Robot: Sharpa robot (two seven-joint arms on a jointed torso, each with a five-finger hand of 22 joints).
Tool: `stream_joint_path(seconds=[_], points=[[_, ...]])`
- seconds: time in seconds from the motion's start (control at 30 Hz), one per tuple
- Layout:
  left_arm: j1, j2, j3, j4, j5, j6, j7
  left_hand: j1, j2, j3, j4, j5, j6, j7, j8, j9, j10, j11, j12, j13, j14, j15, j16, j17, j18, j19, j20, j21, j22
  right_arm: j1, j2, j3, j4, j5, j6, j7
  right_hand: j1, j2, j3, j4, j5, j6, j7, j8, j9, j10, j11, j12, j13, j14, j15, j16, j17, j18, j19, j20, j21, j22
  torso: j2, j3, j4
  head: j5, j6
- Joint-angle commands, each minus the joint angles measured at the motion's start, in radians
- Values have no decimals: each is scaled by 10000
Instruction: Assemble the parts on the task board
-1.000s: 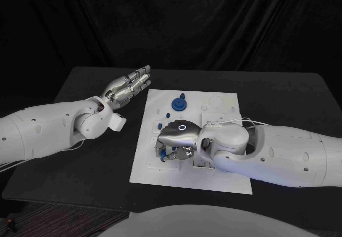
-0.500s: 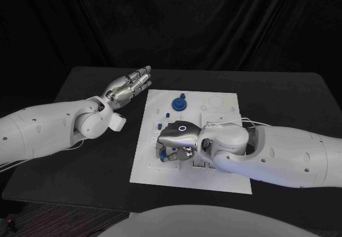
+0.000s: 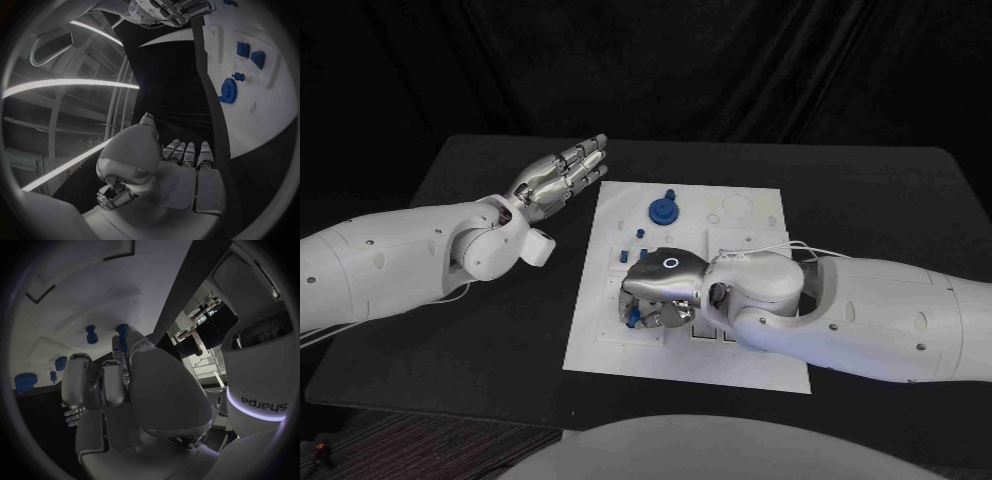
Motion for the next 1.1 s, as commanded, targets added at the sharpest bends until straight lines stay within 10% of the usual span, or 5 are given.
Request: stream_joint_path(seconds=[0.03, 0.23, 0.43, 0.6, 1.1], points=[[-10, 1, 10, 21, 16, 139, 56, 36, 42, -33, 28, 30, 78, -10, 32, 14, 1, 78, -34, -15, 14, 62, -36, -11, 15, 7, 69, -34, -17, -47, 6, -18, -11, -88, 217, -166, -7, -28, 25, 49, -13, -53, 39, -54, -12, 377, -338, -42, 2, -32, -47, -88, -51, -90, -74, -18, -111, 1824, 1, -3, 1, -9, -1], [-10, -13, 10, 32, 16, 158, 29, 43, 51, -30, 21, 39, 90, -1, 35, 15, 1, 89, -34, -15, 14, 77, -36, -11, 18, 7, 86, -34, -17, -74, 31, -19, -107, -88, 215, -107, -307, -272, -28, 302, -25, -1088, 123, -634, -245, -805, 22, -540, -36, -144, 244, -180, -199, -60, -221, 185, -361, 1758, 5, -3, 4, -1, -1], [-10, -30, 10, 29, 16, 165, 14, 48, 54, -30, 18, 40, 103, 6, 39, 18, 1, 97, -34, -15, 14, 87, -36, -11, 20, 7, 97, -34, -17, -88, 6, -19, -133, -88, -111, 101, -855, -516, -728, 457, -648, -5614, -1062, -735, -480, -3222, 198, -456, -14, -352, 142, -302, -417, 31, -447, 178, -763, 1658, 3, -2, 3, 5, -1], [-10, -37, 10, 20, 16, 172, 6, 50, 55, -31, 16, 41, 120, 10, 44, 21, 1, 102, -34, -15, 14, 92, -36, -11, 21, 7, 104, -34, -17, -85, -121, -18, -73, -88, -491, 263, -1083, -924, -1349, 913, -1063, -7466, -1469, -852, -587, -4080, 236, -357, -3, -495, 187, -415, -614, 81, -595, 212, -1060, 1588, 1, -2, 5, -4, -1], [-11, -116, 10, 8, 16, 201, -40, 65, 68, -30, 11, 43, 179, 36, 62, 32, 1, 130, -34, -15, 14, 120, -36, -11, 27, 7, 134, -34, -17, 1370, -2060, -16, 1326, 1130, -2762, 623, -1930, -528, -1310, 892, -1173, -5238, -928, -448, -342, -3347, 207, 664, 118, -320, 172, -199, -253, 7, -370, 202, -701, 1698, -20, -4, 3, -21, -1]])
